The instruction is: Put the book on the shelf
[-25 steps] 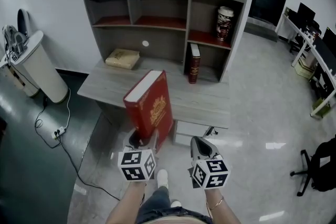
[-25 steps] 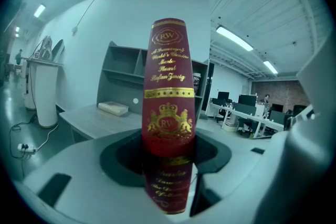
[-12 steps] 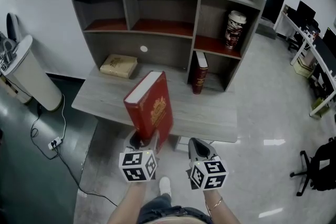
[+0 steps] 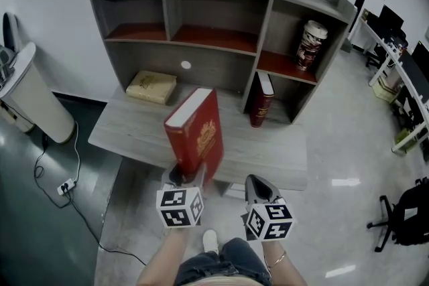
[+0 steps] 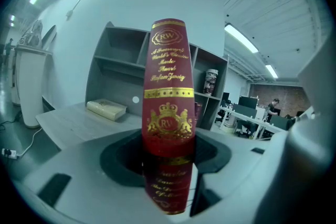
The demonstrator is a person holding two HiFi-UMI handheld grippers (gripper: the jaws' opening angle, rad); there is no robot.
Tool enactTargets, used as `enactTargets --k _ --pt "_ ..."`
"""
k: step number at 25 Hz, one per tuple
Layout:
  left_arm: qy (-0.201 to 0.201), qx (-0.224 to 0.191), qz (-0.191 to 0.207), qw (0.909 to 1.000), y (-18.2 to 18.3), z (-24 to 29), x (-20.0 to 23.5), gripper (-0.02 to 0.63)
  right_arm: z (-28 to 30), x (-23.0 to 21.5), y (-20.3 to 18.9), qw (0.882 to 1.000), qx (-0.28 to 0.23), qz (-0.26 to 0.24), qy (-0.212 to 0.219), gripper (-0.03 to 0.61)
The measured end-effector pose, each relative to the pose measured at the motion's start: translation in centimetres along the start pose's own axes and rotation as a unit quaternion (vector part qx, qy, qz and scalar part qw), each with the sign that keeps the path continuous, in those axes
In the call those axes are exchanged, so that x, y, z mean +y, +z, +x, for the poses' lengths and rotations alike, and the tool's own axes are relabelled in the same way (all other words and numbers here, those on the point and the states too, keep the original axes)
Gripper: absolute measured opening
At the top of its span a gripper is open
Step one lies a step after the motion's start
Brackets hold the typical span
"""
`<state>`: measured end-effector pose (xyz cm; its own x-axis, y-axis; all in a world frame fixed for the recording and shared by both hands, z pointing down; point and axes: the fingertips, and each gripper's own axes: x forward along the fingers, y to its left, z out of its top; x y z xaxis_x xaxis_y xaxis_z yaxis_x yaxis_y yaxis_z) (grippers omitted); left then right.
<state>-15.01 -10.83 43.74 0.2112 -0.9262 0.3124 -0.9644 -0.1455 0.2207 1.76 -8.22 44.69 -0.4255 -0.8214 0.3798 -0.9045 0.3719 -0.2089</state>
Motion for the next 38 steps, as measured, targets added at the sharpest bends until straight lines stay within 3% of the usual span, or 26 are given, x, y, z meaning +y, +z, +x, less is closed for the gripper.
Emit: enactTargets --k 38 --pt "0.052 0.021 0.052 0.9971 0.9 18.8 -0.2 0.238 12.4 -8.6 3.1 0.999 0.050 0.002 -0.021 0.009"
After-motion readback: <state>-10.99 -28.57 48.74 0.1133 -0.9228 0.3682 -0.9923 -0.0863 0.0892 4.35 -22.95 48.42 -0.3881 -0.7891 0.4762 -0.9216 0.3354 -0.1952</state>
